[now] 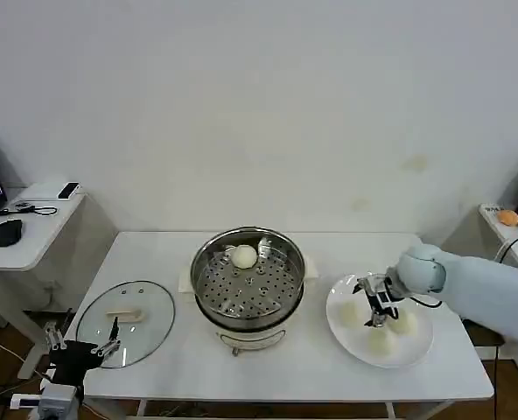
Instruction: Take steamed baozi put them in steamer then cover it.
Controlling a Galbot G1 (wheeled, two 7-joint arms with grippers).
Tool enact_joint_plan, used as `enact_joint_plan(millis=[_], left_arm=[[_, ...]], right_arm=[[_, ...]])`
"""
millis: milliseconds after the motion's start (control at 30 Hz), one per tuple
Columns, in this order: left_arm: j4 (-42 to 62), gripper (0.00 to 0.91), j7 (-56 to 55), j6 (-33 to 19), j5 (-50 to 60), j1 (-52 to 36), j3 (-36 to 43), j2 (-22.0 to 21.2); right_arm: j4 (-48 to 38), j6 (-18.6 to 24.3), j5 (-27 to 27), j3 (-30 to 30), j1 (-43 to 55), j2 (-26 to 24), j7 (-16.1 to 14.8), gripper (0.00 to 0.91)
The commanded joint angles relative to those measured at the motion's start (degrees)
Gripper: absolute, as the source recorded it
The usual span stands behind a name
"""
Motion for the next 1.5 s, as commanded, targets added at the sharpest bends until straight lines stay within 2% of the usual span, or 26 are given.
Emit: enact_joint_plan(millis=[33,200,367,533,633,833,1133,1300,1500], left_arm=[[0.0,0.907,0.0,0.0,0.0,0.0,-0.1,0.1],[0.1,0.907,0.0,0.0,0.0,0.0,-0.2,0.0],[0.1,0.907,0.0,0.0,0.0,-0.1,-0.2,-0.2],[0.1,0.907,0.0,0.0,0.0,-0.1,-0.2,-0.1],[0.0,0.907,0.0,0.0,0.0,-0.1,-0.2,-0.2],[-0.3,0.907,0.0,0.0,0.0,-0.1,-0.2,-0.3],[-0.7,0.907,0.0,0.0,-0.1,0.1,-0.3,-0.3],[-1.2,0.907,0.0,0.1,-0.2,0.0,-0.2,-0.3],[-1.3,0.907,-0.2,0.0,-0.1,-0.4,0.0,-0.2]], right_arm=[[-2.3,-1.0,-0.2,2.2,-3.6,2.1,0.2,0.907],[-3.8,-1.4,-1.0,2.9,-4.4,3.2,0.2,0.907],[-4.7,-1.7,-1.2,3.5,-5.1,3.9,0.1,0.816],[-4.8,-1.9,-1.2,3.8,-5.4,3.9,-0.4,0.776],[-4.6,-1.8,-1.2,3.8,-4.8,3.8,-1.3,0.695],[-3.9,-1.7,-0.6,3.5,-2.3,3.3,-1.9,0.665],[0.5,-1.8,2.2,1.6,7.6,-0.9,-2.5,0.665],[5.0,-2.5,6.8,-0.6,16.3,-2.8,-1.5,0.665],[9.7,-4.1,13.1,-4.4,27.8,-0.7,-0.2,0.675]])
